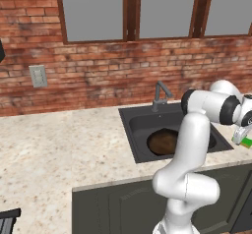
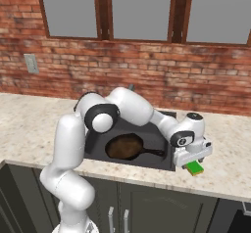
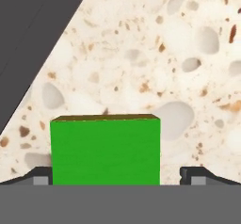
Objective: Pick the pan and sponge and place them into the sink. Then turn on the water.
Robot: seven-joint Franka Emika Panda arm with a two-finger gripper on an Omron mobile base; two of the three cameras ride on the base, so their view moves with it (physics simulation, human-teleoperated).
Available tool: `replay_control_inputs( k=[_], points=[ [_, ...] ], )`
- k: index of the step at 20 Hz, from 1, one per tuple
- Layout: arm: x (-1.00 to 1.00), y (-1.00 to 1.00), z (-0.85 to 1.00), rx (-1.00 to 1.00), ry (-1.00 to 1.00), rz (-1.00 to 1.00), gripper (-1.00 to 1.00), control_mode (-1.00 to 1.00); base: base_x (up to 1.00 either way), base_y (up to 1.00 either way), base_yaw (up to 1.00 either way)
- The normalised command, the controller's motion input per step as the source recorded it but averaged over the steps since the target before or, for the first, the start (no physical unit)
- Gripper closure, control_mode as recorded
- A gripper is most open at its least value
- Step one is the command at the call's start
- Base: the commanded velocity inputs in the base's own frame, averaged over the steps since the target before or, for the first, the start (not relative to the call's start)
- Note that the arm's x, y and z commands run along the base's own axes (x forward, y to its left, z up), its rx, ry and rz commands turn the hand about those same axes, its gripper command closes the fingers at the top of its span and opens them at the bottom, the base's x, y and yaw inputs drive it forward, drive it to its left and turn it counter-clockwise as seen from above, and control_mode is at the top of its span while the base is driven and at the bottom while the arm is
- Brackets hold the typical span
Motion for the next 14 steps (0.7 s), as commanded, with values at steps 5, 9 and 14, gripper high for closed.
replay_control_inputs(
  k=[5, 9, 14],
  points=[
    [0.12, -0.08, -0.29, -0.03, 0.00, 0.00, -1.00, -1.00, 0.00, 0.00, 0.00],
    [0.01, -0.04, -0.29, 0.00, 0.00, 0.01, 1.00, -1.00, 0.00, 0.00, 0.00],
    [0.00, 0.00, -0.12, 0.00, 0.00, 0.06, 1.00, -1.00, 0.00, 0.00, 0.00]
  ],
)
